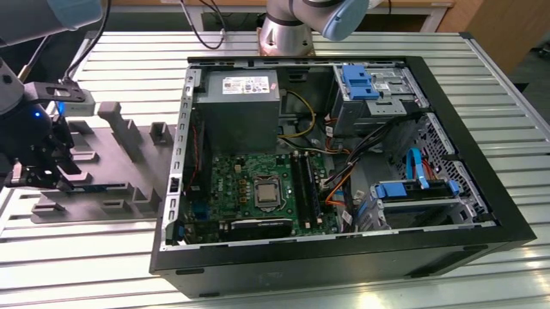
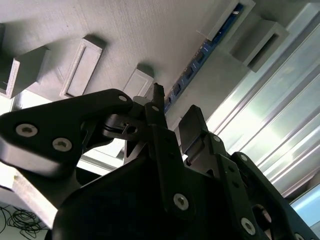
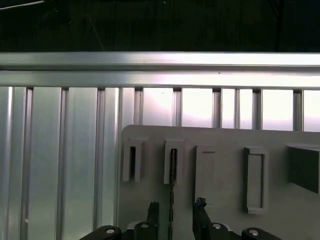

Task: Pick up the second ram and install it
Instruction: 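Pick up the second ram and move it above second insertion slot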

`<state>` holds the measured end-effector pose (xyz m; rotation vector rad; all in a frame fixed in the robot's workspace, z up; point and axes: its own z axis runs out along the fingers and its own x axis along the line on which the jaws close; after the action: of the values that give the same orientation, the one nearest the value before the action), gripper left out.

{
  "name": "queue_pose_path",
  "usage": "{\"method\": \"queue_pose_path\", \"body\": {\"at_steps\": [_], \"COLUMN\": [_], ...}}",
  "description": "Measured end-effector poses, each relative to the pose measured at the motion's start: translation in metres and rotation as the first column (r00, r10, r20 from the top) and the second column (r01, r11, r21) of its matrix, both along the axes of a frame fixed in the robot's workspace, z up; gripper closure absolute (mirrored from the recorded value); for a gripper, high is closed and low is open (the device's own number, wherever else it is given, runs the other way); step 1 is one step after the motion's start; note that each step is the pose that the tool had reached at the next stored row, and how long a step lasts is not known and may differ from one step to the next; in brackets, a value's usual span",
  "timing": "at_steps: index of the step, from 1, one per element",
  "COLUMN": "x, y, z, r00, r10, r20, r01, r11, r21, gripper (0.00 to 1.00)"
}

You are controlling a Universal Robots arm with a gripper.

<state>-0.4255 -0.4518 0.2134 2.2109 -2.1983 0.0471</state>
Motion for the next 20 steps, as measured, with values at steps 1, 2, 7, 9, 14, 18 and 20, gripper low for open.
{"method": "queue_pose_path", "body": {"at_steps": [1,2,7,9,14,18,20], "x": [0.0,0.0,0.0,0.0,0.0,0.0,0.0], "y": [0.0,0.0,0.0,0.0,-0.0001,-0.0001,-0.0001], "z": [-0.0012,-0.0026,-0.0096,-0.0122,-0.0176,-0.0177,-0.0177], "r00": [1.0,1.0,0.9999,0.9998,0.9997,0.9997,0.9996], "r10": [0.0,0.0,0.0,0.0,0.0,0.0,0.0], "r20": [0.0022,0.0044,0.0142,0.0188,0.0263,0.0264,0.0265], "r01": [0.0,0.0,0.0,0.0,0.0,0.0,0.0], "r11": [1.0,1.0,1.0,1.0,1.0,1.0,1.0], "r21": [-0.0001,0.0,-0.0001,0.0,-0.0001,-0.0001,-0.0001], "gripper": [0.6,0.6,0.6,0.6,0.6,0.6,0.6]}}
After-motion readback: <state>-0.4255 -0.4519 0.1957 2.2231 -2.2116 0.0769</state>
